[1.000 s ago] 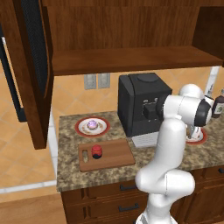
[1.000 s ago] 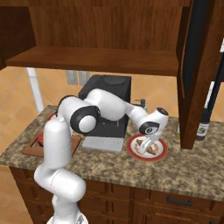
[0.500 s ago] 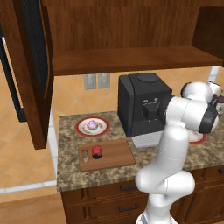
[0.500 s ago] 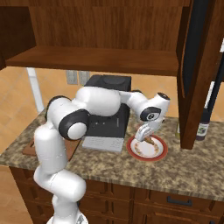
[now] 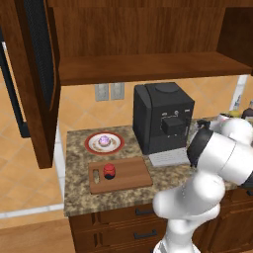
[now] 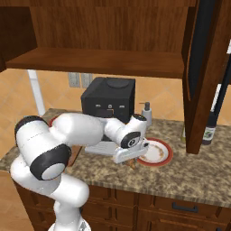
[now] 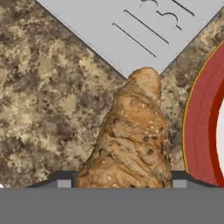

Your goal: From the different types of pastries on the counter, select a croissant and place it on the cutting board. Then retrieve a jar of jam from the cabinet and place it alongside the croissant on the cutting board.

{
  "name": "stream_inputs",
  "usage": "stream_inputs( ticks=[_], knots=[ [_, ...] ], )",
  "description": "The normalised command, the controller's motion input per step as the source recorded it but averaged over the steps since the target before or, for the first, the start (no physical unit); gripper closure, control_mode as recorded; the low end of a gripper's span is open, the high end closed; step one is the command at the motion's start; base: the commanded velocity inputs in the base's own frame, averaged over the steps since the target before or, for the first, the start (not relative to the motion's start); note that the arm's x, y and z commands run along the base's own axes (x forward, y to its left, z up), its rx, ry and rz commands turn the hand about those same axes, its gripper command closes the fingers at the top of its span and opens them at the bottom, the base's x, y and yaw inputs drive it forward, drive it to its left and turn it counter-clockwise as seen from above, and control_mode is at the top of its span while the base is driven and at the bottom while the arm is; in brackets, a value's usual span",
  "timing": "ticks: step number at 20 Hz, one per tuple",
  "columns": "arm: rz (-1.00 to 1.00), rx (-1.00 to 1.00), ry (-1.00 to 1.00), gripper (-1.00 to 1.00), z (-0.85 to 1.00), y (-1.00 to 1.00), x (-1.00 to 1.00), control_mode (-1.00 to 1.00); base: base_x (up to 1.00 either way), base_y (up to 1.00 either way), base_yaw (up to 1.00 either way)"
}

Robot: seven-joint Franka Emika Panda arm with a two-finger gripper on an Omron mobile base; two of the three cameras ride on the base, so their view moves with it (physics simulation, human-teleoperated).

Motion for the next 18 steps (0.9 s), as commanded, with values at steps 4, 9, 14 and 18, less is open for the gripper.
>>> stream_inputs(
  ticks=[4,9,14,18],
  knots=[
    [-0.22,-0.01,-0.04,1.00,0.98,0.14,-0.05,-1.00,0.00,0.00,0.00],
    [-0.15,0.00,-0.01,1.00,1.00,0.30,-0.13,-1.00,0.00,0.00,0.00],
    [-0.13,-0.01,0.00,1.00,0.57,0.94,-0.75,-1.00,0.00,0.00,0.00],
    [-0.10,0.00,0.00,1.00,0.00,1.00,-0.72,-1.00,0.00,0.00,0.00]
  ],
)
